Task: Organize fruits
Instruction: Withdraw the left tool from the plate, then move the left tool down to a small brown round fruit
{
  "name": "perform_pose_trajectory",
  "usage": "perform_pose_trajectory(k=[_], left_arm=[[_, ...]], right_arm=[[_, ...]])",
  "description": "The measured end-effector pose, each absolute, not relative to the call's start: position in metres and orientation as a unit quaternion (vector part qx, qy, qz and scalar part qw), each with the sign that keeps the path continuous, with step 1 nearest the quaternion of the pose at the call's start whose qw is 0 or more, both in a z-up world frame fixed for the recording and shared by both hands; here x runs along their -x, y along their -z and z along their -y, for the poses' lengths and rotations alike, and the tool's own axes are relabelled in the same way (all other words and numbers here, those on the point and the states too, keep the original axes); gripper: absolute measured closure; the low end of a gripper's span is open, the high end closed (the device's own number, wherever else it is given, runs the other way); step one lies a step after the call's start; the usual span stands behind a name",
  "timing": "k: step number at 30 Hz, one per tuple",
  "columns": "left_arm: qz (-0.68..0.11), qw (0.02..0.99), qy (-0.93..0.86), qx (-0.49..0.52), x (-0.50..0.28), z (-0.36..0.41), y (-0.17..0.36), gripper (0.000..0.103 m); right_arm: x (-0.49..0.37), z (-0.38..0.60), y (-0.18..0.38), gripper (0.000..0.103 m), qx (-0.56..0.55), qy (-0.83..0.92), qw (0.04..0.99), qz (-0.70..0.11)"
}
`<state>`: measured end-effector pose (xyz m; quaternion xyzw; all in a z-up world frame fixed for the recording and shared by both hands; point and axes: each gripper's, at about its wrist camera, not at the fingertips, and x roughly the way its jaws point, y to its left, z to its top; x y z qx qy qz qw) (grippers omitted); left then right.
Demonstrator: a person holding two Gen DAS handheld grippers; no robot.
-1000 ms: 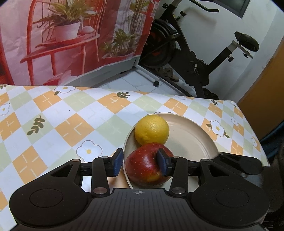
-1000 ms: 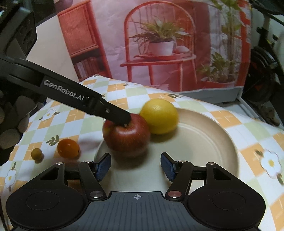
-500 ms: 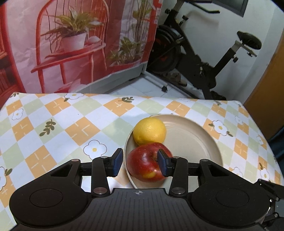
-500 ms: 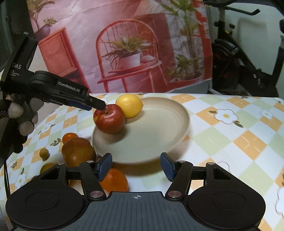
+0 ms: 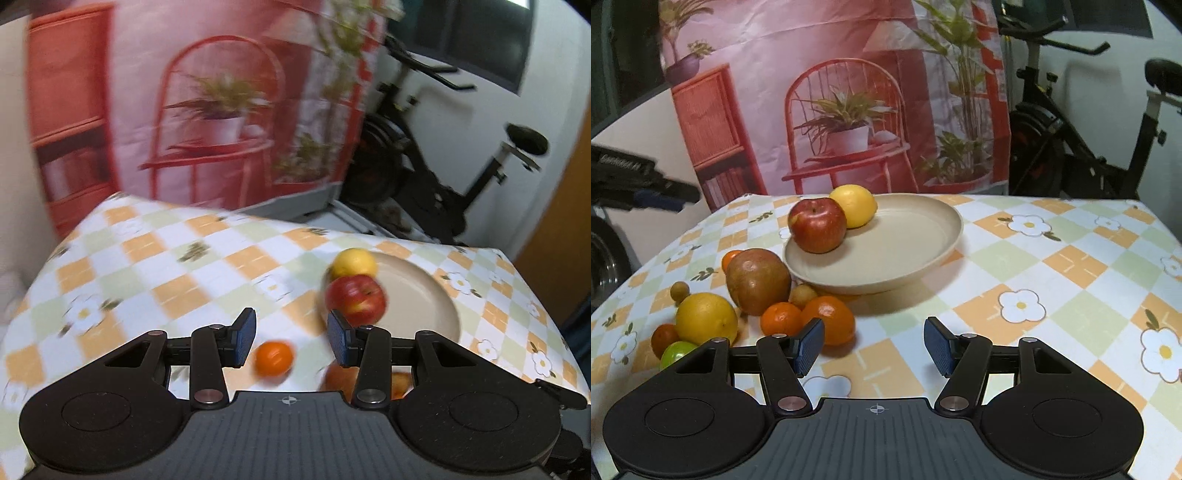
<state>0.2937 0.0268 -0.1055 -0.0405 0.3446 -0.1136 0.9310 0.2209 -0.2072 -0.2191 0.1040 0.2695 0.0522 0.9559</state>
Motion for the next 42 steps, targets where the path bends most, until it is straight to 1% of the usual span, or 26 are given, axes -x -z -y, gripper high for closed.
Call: perform_pose_trajectory(k=[3, 11, 22, 31, 35, 42], left_arm=[[-0.343, 0.933, 0.089, 0.059, -0.275, -0.045, 0.108, 0.058], [-0.336, 0.938, 0.051, 0.064, -0.248, -0.075, 0.107, 0.058], [-0.333, 0.94, 0.043, 0.066, -0.244, -0.08, 0.109, 0.058], [-0.329, 0.939, 0.007, 0.1, -0.252, -0.11, 0.102, 0.058], [-0.344, 0.934, 0.024, 0.092, -0.261, -0.103, 0.111, 0.058], [-0.383, 0.918, 0.045, 0.087, -0.284, -0.09, 0.145, 0.058]], right_arm=[[-0.219, 0.203, 0.215, 0.046, -0.096, -0.056, 0.958, -0.266], [-0.216, 0.194, 0.212, 0.046, -0.093, -0.063, 0.956, -0.271], [-0.216, 0.186, 0.207, 0.046, -0.084, -0.072, 0.955, -0.274], [-0.219, 0.189, 0.209, 0.046, -0.095, -0.07, 0.954, -0.277], [-0.221, 0.189, 0.213, 0.046, -0.1, -0.073, 0.951, -0.282], [-0.223, 0.191, 0.215, 0.047, -0.1, -0.074, 0.95, -0.288]])
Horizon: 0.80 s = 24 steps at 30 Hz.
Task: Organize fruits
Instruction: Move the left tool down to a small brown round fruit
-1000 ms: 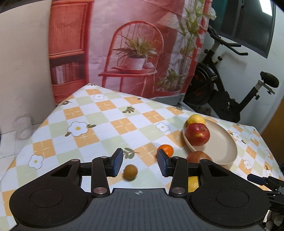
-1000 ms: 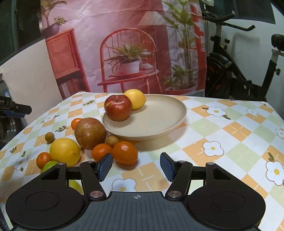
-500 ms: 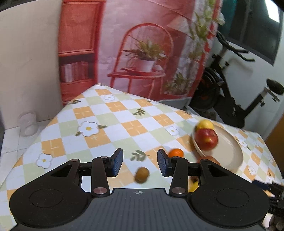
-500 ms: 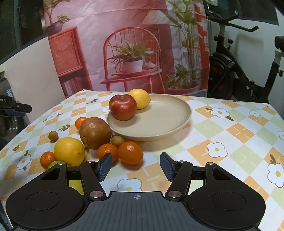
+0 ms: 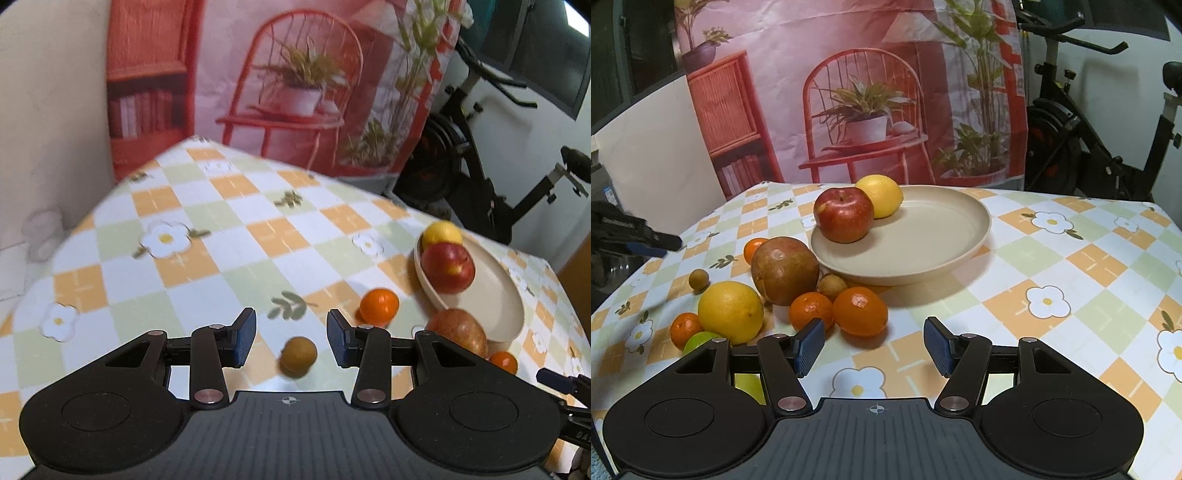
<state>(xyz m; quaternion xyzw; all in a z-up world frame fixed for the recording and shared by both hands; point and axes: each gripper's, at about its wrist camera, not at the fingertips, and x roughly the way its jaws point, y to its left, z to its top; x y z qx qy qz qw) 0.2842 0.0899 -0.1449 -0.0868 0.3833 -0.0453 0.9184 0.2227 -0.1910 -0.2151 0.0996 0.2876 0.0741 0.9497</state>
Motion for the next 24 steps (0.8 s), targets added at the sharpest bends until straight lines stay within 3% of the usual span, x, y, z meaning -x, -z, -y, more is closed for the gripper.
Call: perform_pose_trajectory(k=[9, 11, 24], left_arm=[[-0.413, 0.906, 0.055, 0.078, -0.298, -0.084, 0.169, 0.062], [-0.418, 0.904, 0.056, 0.069, -0.297, -0.082, 0.174, 0.076], [-0.417, 0.903, 0.084, 0.06, -0.287, -0.072, 0.175, 0.077]], right_arm=[[-0.229, 0.192, 0.215, 0.047, -0.102, -0.079, 0.948, -0.291], [-0.232, 0.19, 0.214, 0.047, -0.103, -0.083, 0.948, -0.29], [-0.273, 0.178, 0.205, 0.053, -0.117, -0.112, 0.938, -0.307]])
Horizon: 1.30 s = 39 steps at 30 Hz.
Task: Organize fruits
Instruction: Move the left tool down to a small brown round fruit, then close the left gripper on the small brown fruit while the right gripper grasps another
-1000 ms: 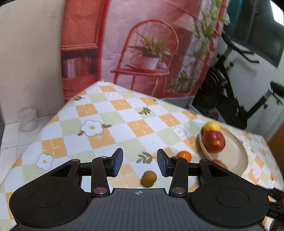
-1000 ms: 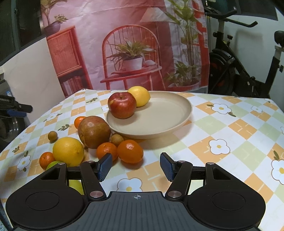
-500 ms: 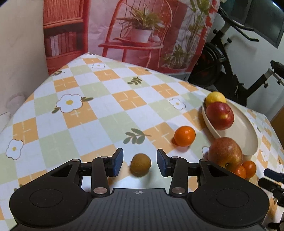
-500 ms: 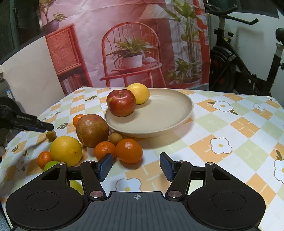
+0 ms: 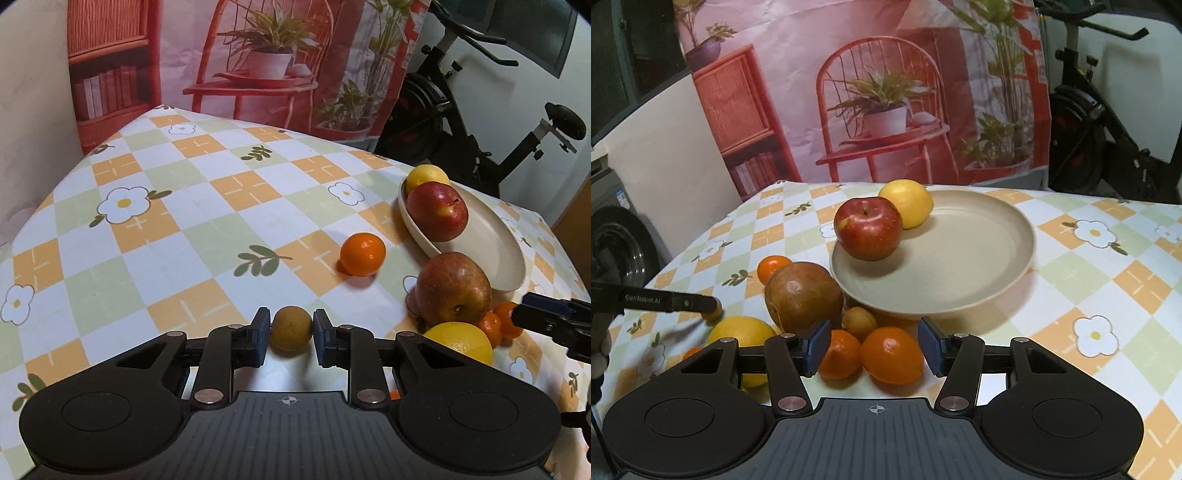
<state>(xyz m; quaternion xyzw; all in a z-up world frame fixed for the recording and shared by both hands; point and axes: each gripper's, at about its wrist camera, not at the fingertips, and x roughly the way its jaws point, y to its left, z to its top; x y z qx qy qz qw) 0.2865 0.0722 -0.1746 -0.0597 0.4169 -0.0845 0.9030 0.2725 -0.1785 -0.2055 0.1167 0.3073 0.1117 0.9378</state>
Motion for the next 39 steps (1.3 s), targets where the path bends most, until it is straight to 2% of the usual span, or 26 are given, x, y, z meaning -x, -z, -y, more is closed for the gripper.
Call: perform_pose_trajectory(k=[19, 30, 31, 39], left_arm=[[-0.413, 0.904, 0.089, 0.069, -0.282, -0.076, 0.177, 0.076], [-0.413, 0.904, 0.089, 0.07, -0.282, -0.076, 0.177, 0.076], [-0.414, 0.904, 0.089, 0.069, -0.282, -0.076, 0.177, 0.076], [-0.413, 0.904, 0.089, 0.07, -0.282, -0.076, 0.177, 0.076]], right_arm=[[-0.304, 0.178, 0.218, 0.05, -0.153, -0.082, 0.92, -0.351], [-0.287, 0.183, 0.21, 0.064, -0.164, -0.1, 0.91, -0.368], [-0.285, 0.183, 0.21, 0.071, -0.164, -0.097, 0.909, -0.372], [-0.281, 0.184, 0.205, 0.07, -0.161, -0.097, 0.903, -0.385]])
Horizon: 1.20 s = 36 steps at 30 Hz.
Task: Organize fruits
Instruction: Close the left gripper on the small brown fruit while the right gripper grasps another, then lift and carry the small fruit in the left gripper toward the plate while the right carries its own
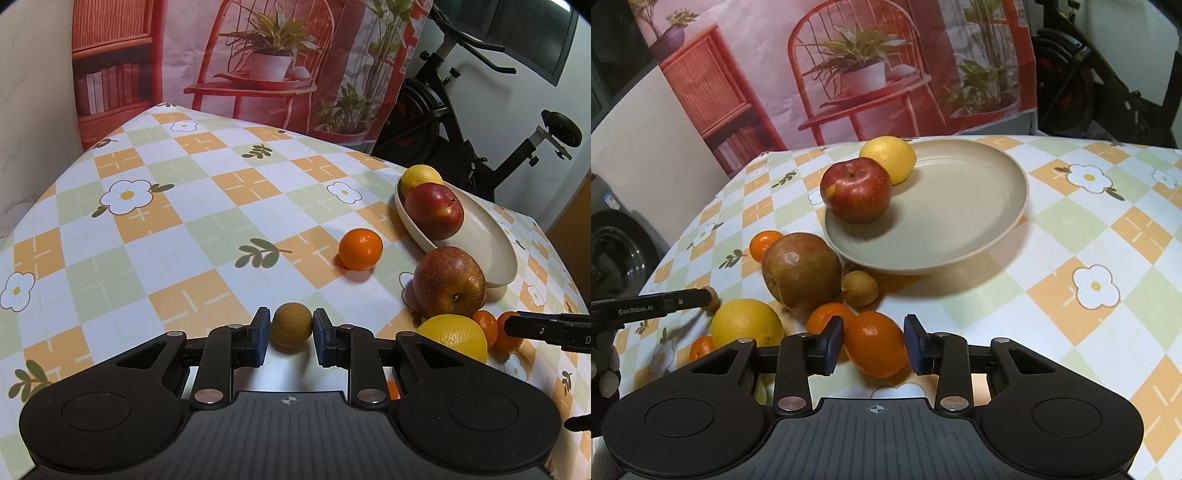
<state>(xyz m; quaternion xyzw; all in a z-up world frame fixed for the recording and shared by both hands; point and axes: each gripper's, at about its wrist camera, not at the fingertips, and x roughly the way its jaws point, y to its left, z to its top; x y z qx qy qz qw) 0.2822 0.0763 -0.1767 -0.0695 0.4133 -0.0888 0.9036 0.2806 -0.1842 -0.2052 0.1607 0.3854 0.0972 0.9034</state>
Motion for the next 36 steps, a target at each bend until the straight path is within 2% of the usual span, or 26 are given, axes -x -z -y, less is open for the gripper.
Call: perform_pose_trajectory(k=[10, 15, 17, 22, 36], left_arm=[[-0.413, 0.904, 0.09, 0.071, -0.281, -0.076, 0.176, 0.076], [-0.413, 0.904, 0.09, 0.072, -0.281, -0.077, 0.176, 0.076], [-0.413, 0.904, 0.09, 0.072, -0.28, -0.077, 0.176, 0.076], [-0.414, 0.902, 0.094, 0.074, -0.281, -0.077, 0.177, 0.076], [-0.412, 0.903, 0.098, 0.071, -0.277, -0.076, 0.177, 0.076]], right_arm=[[-0.297, 0.181, 0.199, 0.07, -0.165, -0.1, 0.909, -0.37], [-0.313, 0.175, 0.2, 0.072, -0.168, -0.105, 0.901, -0.386], [-0.317, 0.173, 0.202, 0.076, -0.168, -0.102, 0.899, -0.391], [-0.326, 0.17, 0.209, 0.076, -0.173, -0.09, 0.895, -0.401], [-0.322, 0.173, 0.216, 0.078, -0.187, -0.095, 0.897, -0.389]])
